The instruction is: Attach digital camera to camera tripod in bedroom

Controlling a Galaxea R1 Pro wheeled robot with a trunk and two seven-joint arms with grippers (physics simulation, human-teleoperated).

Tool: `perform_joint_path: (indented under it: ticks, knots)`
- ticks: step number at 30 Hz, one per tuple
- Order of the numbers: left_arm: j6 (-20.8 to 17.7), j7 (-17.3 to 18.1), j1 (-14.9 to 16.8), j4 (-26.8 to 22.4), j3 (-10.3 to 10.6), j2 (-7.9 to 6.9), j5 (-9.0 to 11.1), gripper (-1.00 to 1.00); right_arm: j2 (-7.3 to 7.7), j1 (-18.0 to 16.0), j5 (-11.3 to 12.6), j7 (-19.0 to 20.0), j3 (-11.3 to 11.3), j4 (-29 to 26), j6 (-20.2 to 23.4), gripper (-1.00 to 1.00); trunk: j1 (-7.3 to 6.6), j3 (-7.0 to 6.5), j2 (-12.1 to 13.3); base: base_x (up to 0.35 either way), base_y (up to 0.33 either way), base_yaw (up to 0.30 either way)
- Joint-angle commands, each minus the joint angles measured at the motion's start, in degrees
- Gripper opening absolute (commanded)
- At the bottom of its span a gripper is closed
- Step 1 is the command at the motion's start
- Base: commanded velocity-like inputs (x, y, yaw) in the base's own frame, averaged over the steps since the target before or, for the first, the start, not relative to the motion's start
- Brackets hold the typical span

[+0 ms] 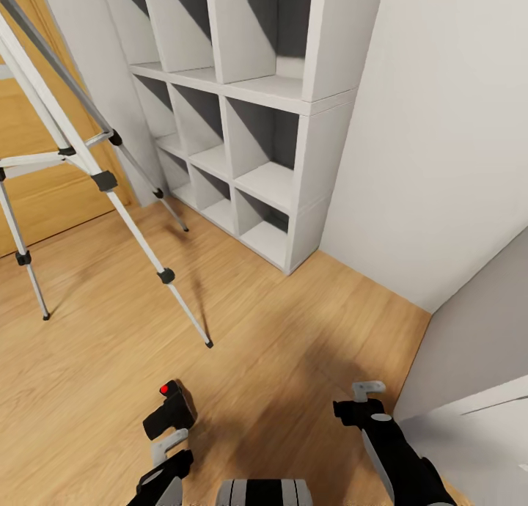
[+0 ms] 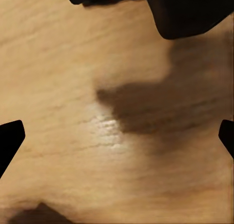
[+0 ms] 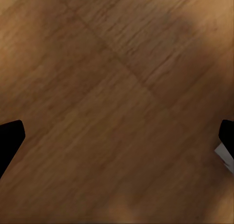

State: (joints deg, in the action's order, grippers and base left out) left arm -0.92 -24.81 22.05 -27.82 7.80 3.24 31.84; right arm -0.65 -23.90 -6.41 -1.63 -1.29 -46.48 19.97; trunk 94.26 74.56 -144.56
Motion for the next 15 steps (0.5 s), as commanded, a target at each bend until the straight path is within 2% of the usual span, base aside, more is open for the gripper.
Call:
perform_joint_path:
  ticks: [1, 15]
  knots:
    - [-0.17, -0.38, 0.01, -0.54, 0.45, -0.07, 0.42, 1.00, -0.05, -0.01, -0.57, 0.07, -0.16, -0.10, 0.34, 1.00, -0.01, 0.04, -0.02, 0.000, 0.000, 0.000]
    - [-0.40, 2.54, 0.01, -9.10, 0.46, -0.19, 0.37, 1.00, -0.05, -0.01, -0.62, -0.02, -0.14, -0.10, 0.25, 1.00, -0.01, 0.04, -0.02, 0.000, 0.000, 0.000]
